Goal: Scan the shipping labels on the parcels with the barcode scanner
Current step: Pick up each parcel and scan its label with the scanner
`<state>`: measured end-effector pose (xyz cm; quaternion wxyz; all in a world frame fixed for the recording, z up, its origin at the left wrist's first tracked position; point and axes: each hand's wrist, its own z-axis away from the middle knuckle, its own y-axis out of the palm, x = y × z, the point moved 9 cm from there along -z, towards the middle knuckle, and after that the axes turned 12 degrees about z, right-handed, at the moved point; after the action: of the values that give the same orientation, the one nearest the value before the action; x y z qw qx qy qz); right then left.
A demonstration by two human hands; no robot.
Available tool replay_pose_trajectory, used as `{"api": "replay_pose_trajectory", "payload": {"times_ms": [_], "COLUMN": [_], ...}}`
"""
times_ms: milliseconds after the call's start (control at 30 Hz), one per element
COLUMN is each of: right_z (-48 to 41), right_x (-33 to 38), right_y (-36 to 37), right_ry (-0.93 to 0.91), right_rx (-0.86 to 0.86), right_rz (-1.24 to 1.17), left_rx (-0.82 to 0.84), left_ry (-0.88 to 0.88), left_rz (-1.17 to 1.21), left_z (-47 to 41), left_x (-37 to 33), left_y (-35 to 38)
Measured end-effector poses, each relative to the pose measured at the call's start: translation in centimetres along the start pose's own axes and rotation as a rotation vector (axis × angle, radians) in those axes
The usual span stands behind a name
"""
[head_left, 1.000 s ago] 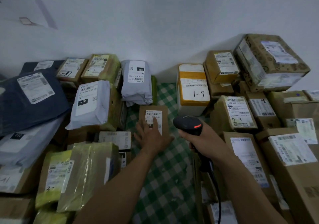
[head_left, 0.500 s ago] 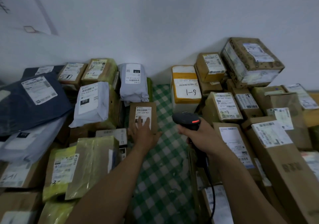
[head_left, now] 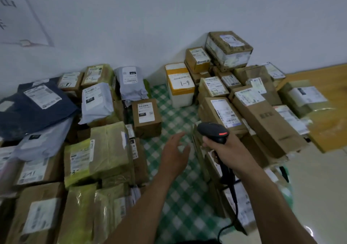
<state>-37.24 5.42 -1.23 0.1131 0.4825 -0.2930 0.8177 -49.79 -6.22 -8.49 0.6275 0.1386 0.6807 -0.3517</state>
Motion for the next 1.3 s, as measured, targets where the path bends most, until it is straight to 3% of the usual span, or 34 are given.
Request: {"api": "replay_pose_trajectory", "payload": {"times_ms": [233,500,667,867,1100,1300], "right_z": [3.3,0.5,-1.4,-2.4,-2.3,-2.1], "right_x": [-4.2,-7.2,-8.5,-9.8,-10.7,-11.0], "right_y": [-5.5,-10.9,-12.1,-12.5,-12.5,-12.4], "right_ry": [0.065,0.046,0.041,0.005,-0.053,-0.104], "right_rx": [-0.082,-0.226,-0.221,-0.207,-0.243,-0.183], "right_rz": [0.107,0.161,0.192,0.166,0.067,0.058], "left_rx": [0.142,0.023,-0.014,-0.09,-0.139,0.003], "left_ry": [-0.091,-0.337,-0.49,-0.587,-0.489,-0.457], "left_rz": [0.158,0.309,0.542,0.639,0.714,0.661], "left_z": [0.3,-3.6,-4.2,-4.7,-1.0,1.3], "left_x": [-3.3,-2.3,-1.5,-0.7,-0.8,-1.1], "left_y": [6.3,10.1,12.5,14.4,14.7,16.0]}}
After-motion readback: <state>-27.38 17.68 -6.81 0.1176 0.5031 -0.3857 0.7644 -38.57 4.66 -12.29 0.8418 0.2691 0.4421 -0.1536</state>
